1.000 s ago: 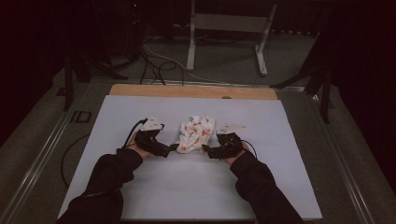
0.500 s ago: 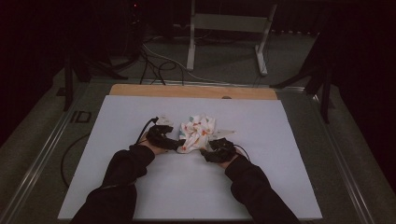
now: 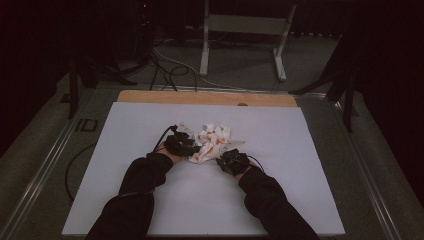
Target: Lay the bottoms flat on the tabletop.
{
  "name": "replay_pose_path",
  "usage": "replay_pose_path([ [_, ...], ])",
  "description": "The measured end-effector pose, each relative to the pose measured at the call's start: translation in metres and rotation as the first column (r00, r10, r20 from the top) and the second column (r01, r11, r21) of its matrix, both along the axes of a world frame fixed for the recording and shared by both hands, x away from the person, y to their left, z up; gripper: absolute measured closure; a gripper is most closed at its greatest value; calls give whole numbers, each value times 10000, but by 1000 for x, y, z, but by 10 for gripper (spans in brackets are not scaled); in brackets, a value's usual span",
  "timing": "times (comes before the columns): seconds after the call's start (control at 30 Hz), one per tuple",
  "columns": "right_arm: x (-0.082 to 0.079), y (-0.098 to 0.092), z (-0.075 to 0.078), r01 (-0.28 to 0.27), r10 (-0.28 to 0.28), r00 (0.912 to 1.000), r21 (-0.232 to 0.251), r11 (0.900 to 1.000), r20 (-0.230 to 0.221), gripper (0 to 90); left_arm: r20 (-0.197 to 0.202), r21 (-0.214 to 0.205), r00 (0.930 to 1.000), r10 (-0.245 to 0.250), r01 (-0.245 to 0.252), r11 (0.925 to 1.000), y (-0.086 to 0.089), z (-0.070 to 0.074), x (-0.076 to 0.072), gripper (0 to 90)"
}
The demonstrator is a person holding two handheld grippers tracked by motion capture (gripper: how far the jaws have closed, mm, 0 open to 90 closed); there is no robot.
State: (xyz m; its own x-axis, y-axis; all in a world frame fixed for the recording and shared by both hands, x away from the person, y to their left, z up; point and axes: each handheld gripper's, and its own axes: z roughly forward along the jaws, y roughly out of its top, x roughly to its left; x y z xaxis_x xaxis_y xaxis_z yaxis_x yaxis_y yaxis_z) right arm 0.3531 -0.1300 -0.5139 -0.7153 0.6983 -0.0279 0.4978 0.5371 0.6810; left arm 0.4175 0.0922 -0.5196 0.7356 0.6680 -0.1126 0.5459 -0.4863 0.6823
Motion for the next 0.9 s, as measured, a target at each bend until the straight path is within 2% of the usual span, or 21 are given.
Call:
replay_pose_path([
  [0.07,-1,1,1,-105,107,9998,-143,9998,153,852,-20,-31,10000,-14,14,10000,-1,0,1,720],
  [0.1,-1,1,1,-105,107,9998,-143,9998,153,852,-36,-29,10000,8,-8,10000,-2,0,1,720],
  [0.13,-1,1,2,-127,130,9998,-145,9998,148,858,-19,-17,10000,96,-96,10000,-3,0,1,817],
  [0.17,-1,1,2,-127,130,9998,-145,9998,148,858,12,0,9999,131,-131,9999,-3,1,1,817],
  [0.2,-2,1,2,-201,208,9995,-283,9994,242,862,238,178,9996,181,-185,9997,-3,4,-1,848],
  [0.27,-2,0,4,-208,217,9993,-291,9994,313,866,332,156,9992,236,-242,9996,-2,6,-2,857],
  [0.3,-2,-2,5,-235,247,9990,-322,9992,378,867,518,178,9980,348,-358,9992,1,10,-4,859],
  [0.37,-3,-3,6,-209,221,9989,-308,9993,404,867,518,178,9980,348,-358,9992,1,10,-4,860],
  [0.47,-5,-10,11,-174,189,9986,-304,9994,501,869,722,-25,9948,724,-724,9974,17,21,-9,863],
  [0.67,-13,-15,21,-456,487,9961,-445,9980,730,869,931,-101,9933,690,-683,9976,25,32,-20,863],
  [0.73,-18,-15,25,-563,600,9952,-495,9972,772,869,917,-234,9928,772,-753,9969,28,38,-31,863],
  [0.83,-27,-16,31,-849,902,9915,-597,9946,936,869,948,-126,9934,641,-632,9979,30,43,-47,862],
  [0.87,-31,-17,33,-935,988,9908,-603,9938,927,869,948,-126,9934,641,-632,9979,30,43,-47,862],
  [0.9,-34,-18,34,-951,999,9907,-546,9940,921,869,905,-238,9939,632,-613,9978,33,44,-60,862],
])
